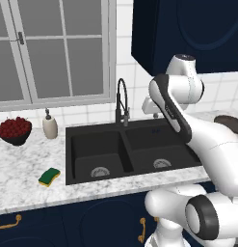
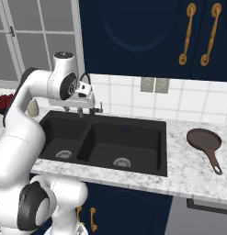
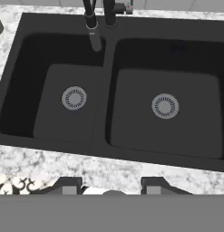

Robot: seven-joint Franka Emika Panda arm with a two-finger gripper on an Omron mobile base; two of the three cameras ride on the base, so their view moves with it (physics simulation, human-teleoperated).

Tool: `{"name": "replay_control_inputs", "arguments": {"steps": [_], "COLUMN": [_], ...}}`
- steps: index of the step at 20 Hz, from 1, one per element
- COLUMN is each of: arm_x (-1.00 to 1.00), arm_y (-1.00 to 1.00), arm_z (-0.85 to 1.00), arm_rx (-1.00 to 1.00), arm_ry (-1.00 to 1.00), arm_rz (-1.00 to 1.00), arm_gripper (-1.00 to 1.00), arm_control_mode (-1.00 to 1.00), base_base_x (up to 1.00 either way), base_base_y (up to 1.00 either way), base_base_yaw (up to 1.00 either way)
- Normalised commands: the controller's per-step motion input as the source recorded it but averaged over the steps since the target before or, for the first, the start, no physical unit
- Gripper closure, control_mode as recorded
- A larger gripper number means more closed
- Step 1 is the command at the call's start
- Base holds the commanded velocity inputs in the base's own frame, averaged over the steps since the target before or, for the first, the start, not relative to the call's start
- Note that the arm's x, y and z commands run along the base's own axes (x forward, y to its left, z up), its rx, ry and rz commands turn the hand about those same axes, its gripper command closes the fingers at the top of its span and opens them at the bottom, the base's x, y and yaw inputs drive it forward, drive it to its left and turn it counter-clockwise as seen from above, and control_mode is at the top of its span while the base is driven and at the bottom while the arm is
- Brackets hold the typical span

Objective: Pick the pan and sponge and place them into the sink. Then turn on the water.

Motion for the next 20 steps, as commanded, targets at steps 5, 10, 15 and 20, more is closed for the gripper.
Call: {"name": "replay_control_inputs", "arguments": {"steps": [5, 10, 15, 20], "arm_x": [-0.17, -0.04, -0.01, -0.09], "arm_y": [-0.42, -1.00, -1.00, -0.99], "arm_z": [-0.01, -0.14, -0.19, -0.25], "arm_rx": [0.00, 0.00, -0.01, -0.06], "arm_ry": [-0.02, 0.00, 0.01, 0.03], "arm_rz": [-0.01, 0.00, 0.00, 0.00], "arm_gripper": [-1.00, -1.00, -1.00, -1.00], "arm_control_mode": [-1.00, -1.00, -1.00, -1.00], "base_base_x": [0.00, 0.00, 0.00, 0.00], "base_base_y": [0.00, 0.00, 0.00, 0.00], "base_base_yaw": [0.00, 0.00, 0.00, 0.00]}}
